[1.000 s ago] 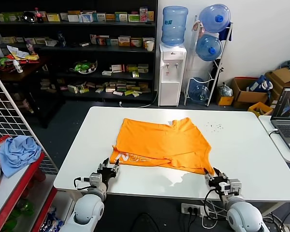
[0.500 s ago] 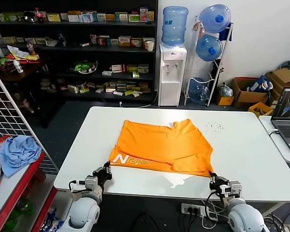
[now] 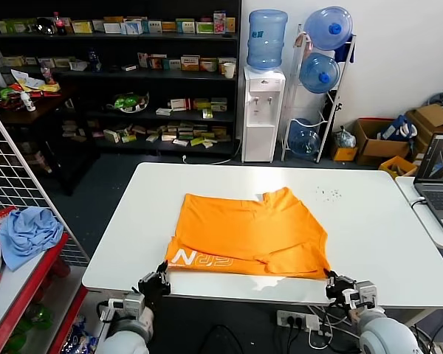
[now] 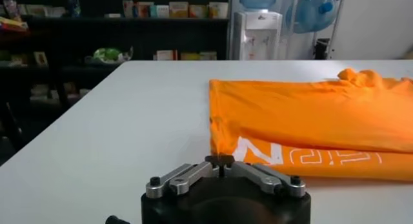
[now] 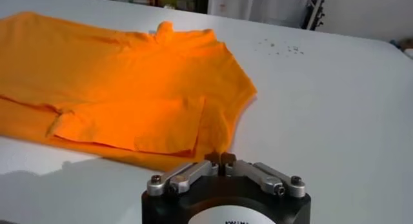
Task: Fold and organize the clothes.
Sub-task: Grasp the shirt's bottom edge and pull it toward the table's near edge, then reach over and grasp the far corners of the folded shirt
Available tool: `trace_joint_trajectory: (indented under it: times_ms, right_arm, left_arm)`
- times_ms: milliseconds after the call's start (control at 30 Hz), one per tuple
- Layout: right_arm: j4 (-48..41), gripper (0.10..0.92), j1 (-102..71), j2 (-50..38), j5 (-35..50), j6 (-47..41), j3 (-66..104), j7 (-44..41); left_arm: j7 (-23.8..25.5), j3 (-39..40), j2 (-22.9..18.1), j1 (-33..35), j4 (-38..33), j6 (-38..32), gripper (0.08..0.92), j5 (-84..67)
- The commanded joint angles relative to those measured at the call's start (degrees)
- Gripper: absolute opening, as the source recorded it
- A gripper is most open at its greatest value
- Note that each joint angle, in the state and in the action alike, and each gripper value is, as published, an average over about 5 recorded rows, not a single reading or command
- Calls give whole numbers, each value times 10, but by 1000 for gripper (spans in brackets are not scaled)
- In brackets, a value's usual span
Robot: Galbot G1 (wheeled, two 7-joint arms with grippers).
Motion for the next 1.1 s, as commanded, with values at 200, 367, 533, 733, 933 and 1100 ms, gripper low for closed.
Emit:
trace_joint_trajectory:
  times_ms: [200,367,533,733,933,1100]
  right_arm:
    - [51,246,-29,-25,12,-40,19,2]
    - [83,384,-46,-31,8,-68,35,4]
    - [109,514,-46,-42,16,-72,54,21]
    - [51,688,24,-61,51,43,57,-2]
    - [-75,812,171,-47,67,81,12,-64]
    - [-170,822,295,-19,58,15,-44,-119]
  left_arm:
    - [12,-6,15,86,-64,6,149,14]
    - [19,-11,33,64,-72,7,293,-7]
    - [26,-15,51,21,-71,-2,441,-26]
    - [35,-2,73,-78,-30,-17,614,-44]
    - [36,39,91,-195,72,-25,777,-78]
    - [34,79,75,-305,171,-15,820,-80]
